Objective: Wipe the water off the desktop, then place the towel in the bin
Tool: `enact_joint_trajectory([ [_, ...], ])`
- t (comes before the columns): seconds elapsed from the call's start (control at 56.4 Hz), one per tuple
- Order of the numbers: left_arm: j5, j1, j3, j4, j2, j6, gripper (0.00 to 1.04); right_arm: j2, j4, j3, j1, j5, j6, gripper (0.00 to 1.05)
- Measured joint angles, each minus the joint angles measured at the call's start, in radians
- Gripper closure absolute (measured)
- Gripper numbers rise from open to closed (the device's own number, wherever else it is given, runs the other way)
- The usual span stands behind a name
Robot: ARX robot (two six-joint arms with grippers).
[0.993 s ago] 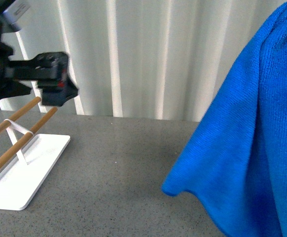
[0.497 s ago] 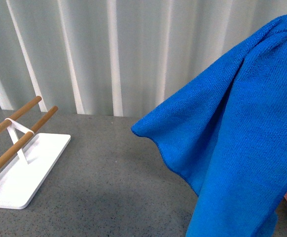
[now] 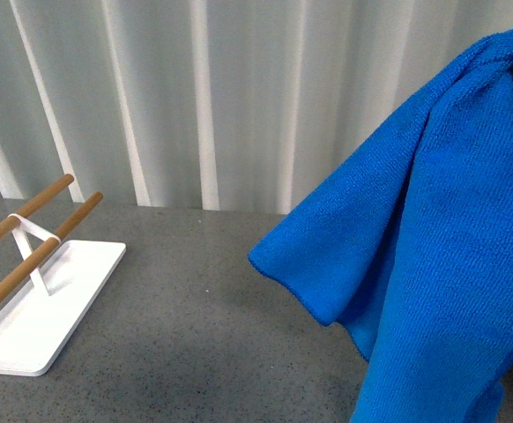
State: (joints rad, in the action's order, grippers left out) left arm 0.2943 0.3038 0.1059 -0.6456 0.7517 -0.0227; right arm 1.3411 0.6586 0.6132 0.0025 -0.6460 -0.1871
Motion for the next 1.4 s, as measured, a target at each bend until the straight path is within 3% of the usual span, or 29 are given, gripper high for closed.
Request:
enact_joint_trajectory([
  [0.142, -0.071, -0.070, -0.038, 0.069, -0.095, 0.014, 1.01, 0.000, -0.003, 0.000, 0.000, -0.001, 0.001, 1.01],
  [0.479, -0.186, -0.187, -0.081, 0.170, -0.270, 0.024, 1.01, -0.006, -0.030, 0.007, 0.015, 0.013, 0.008, 1.01],
  [0.55, -0.282, -0.266, -0.081, 0.220, -0.322, 0.025, 1.01, -0.006, -0.036, 0.016, 0.020, 0.014, 0.008, 1.01],
  [0.639, -0.291, -0.296, -0.081, 0.260, -0.371, 0.025, 1.01, -0.011, -0.048, 0.021, 0.022, 0.018, 0.019, 1.01],
  [1.295, -0.293, -0.303, -0.081, 0.473, -0.583, 0.025, 1.01, 0.043, -0.072, 0.093, 0.103, 0.074, 0.035, 1.01],
  [1.348, -0.293, -0.303, -0.081, 0.615, -0.690, 0.025, 1.01, 0.068, -0.080, 0.124, 0.106, 0.075, 0.039, 1.01],
  [1.401, -0.293, -0.303, -0.081, 0.639, -0.736, 0.025, 1.01, 0.094, -0.090, 0.159, 0.109, 0.080, 0.042, 1.01],
])
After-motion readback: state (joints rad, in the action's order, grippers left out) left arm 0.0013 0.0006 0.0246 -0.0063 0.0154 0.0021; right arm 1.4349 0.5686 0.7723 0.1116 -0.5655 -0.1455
